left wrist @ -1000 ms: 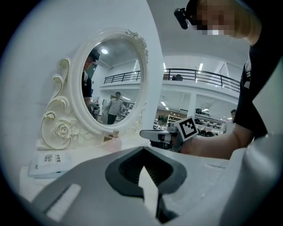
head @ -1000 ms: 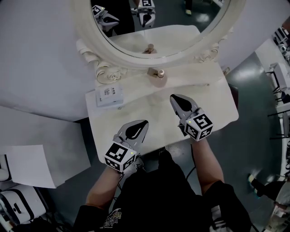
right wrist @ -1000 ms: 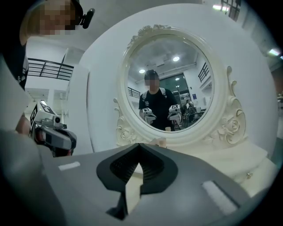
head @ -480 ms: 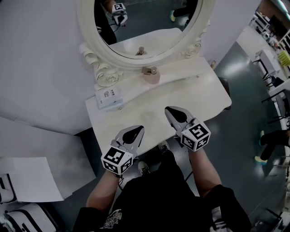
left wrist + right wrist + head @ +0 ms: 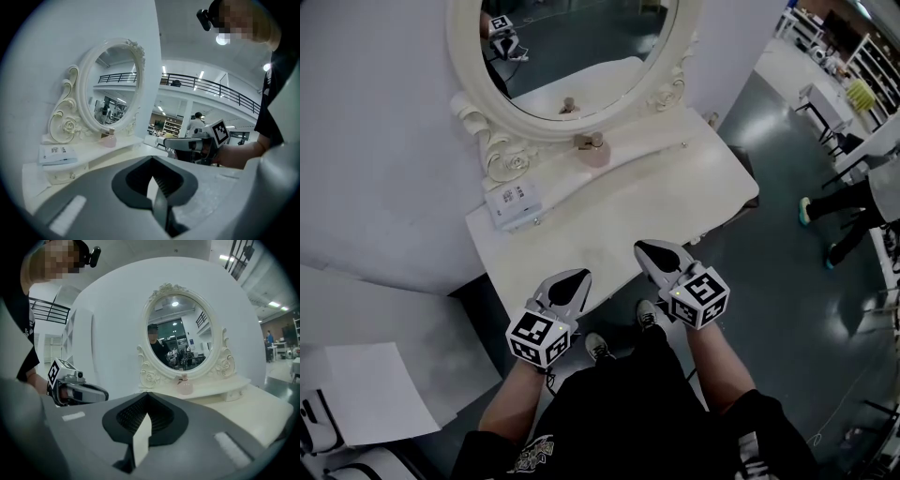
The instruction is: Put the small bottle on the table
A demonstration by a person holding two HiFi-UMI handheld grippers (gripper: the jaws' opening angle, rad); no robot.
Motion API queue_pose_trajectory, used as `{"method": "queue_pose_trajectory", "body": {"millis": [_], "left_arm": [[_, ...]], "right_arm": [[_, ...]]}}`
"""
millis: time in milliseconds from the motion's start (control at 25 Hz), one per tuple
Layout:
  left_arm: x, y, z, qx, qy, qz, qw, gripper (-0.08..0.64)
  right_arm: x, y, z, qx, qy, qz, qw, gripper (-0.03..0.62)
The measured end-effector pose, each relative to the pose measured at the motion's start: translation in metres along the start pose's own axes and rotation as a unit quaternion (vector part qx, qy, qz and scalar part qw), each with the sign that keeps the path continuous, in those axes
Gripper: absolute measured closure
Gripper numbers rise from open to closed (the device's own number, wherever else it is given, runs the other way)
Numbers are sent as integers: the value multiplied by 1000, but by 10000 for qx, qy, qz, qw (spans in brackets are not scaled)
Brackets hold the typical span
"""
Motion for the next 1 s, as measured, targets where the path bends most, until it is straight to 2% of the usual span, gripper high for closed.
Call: {"method": "queue_pose_trajectory", "body": {"millis": [280, 640, 1000], "left_arm": [[0, 7, 14, -24, 37, -73, 10000, 560], [-11, 15, 42, 208, -432, 8, 9988, 560], [-24, 22, 96, 258, -770, 11, 9967, 560]], "right_arm": [[18, 1, -8, -22, -77, -88, 9999, 569], [48, 13, 1, -33, -498, -297, 9983, 569], [91, 25, 13, 1, -889, -367, 9954, 569]]}}
Point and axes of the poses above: the fingertips, and each gripper's own axes: x backward along the fingers, z to its right, y out of its underside, the point moved 5 cm from there along x, backward along the fingers, and after that the axes turned 2 degrees about -x, right-handed, at the moved point
